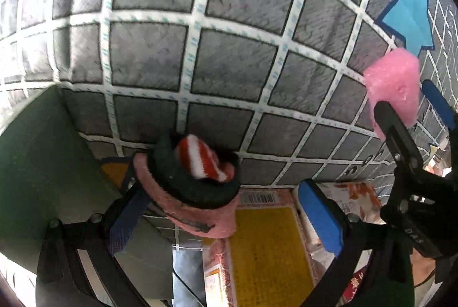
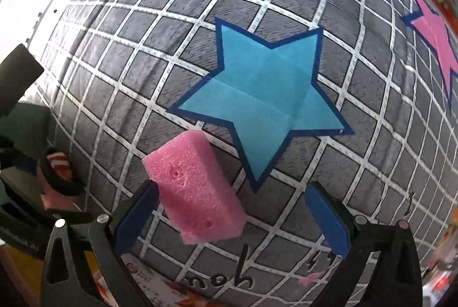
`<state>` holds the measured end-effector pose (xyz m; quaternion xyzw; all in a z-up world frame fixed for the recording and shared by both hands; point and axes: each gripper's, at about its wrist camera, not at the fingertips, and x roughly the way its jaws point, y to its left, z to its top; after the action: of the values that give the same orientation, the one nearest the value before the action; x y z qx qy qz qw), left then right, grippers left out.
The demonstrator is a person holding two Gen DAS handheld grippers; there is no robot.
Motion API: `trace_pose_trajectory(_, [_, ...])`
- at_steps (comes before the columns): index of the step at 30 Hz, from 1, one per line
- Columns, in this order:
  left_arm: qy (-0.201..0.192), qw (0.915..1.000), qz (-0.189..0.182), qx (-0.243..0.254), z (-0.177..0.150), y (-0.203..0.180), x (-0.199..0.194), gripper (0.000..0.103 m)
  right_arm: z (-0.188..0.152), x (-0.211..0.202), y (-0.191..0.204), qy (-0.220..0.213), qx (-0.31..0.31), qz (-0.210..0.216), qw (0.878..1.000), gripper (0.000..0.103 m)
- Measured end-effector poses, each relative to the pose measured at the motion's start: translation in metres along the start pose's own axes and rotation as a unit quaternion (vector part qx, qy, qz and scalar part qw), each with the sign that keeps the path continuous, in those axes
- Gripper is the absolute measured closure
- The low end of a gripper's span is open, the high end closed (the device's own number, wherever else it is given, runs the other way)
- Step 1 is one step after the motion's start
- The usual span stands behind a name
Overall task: Organize soft objects
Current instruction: 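Grasp the striped knit hat with left tool while right tool grasps pink sponge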
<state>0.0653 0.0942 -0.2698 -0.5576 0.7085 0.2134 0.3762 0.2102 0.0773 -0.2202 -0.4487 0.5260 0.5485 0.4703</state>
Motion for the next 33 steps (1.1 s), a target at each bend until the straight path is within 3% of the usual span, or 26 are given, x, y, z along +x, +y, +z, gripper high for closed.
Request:
trace_pose_trajectory(1, [-0.001, 1.0, -0.007, 0.001, 0.0, 0.0, 0.001, 0.001, 0.0, 0.0, 0.003, 0.0, -0.003, 0.009, 1.0, 0.004])
trace_pose_trajectory(6, [-0.005, 0.9999, 0.01, 0.001, -0.001, -0.005, 0.007, 0.014, -0.006, -0.01, 0.016, 0.007, -0.018, 0.054, 0.998, 0.049])
trace_pose_trajectory(10, [-0.007, 0.9997, 0.022, 0.012, -0.003, -0.012, 0.011, 0.016, -0.012, -0.014, 0.036, -0.003, -0.062, 0.04, 0.997, 0.047])
trace_pose_trajectory(12, [-0.003, 0.9995, 0.028, 0.017, 0.0, -0.011, 0.011, 0.016, -0.027, -0.022, 0.053, 0.0, -0.089, 0.022, 0.996, 0.02])
trace_pose_trajectory(14, [-0.002, 0.9994, 0.028, 0.021, 0.002, -0.005, 0.009, 0.016, -0.031, -0.02, 0.062, -0.008, -0.112, -0.006, 0.994, 0.019])
trace_pose_trajectory(19, [-0.004, 0.9991, 0.034, 0.023, 0.008, 0.004, 0.009, 0.018, -0.027, -0.012, 0.072, -0.001, -0.106, -0.019, 0.994, 0.018])
trace_pose_trajectory(20, [-0.006, 0.9986, 0.044, 0.027, 0.009, 0.004, 0.01, 0.024, -0.027, -0.015, 0.074, -0.005, -0.103, -0.02, 0.995, 0.022])
trace_pose_trajectory(22, [-0.012, 0.9968, 0.07, 0.036, 0.006, 0.001, 0.005, 0.039, -0.025, -0.023, 0.074, -0.011, -0.093, -0.022, 0.995, 0.052])
trace_pose_trajectory(24, [-0.023, 0.995, 0.087, 0.043, 0.002, 0.003, -0.002, 0.063, -0.024, -0.029, 0.067, -0.001, -0.056, 0.023, 0.998, 0.054])
trace_pose_trajectory(26, [-0.042, 0.9954, 0.072, 0.048, -0.003, 0.007, -0.011, 0.073, -0.026, -0.037, 0.061, -0.005, -0.022, 0.049, 0.999, 0.054])
trace_pose_trajectory(30, [-0.099, 0.9921, 0.055, 0.054, -0.016, 0.006, -0.035, 0.076, -0.034, -0.057, 0.047, -0.022, 0.02, 0.071, 0.997, 0.054])
trace_pose_trajectory(33, [-0.169, 0.9804, 0.063, 0.08, -0.032, -0.006, -0.059, 0.076, -0.042, -0.078, 0.035, -0.039, 0.048, 0.076, 0.995, 0.054])
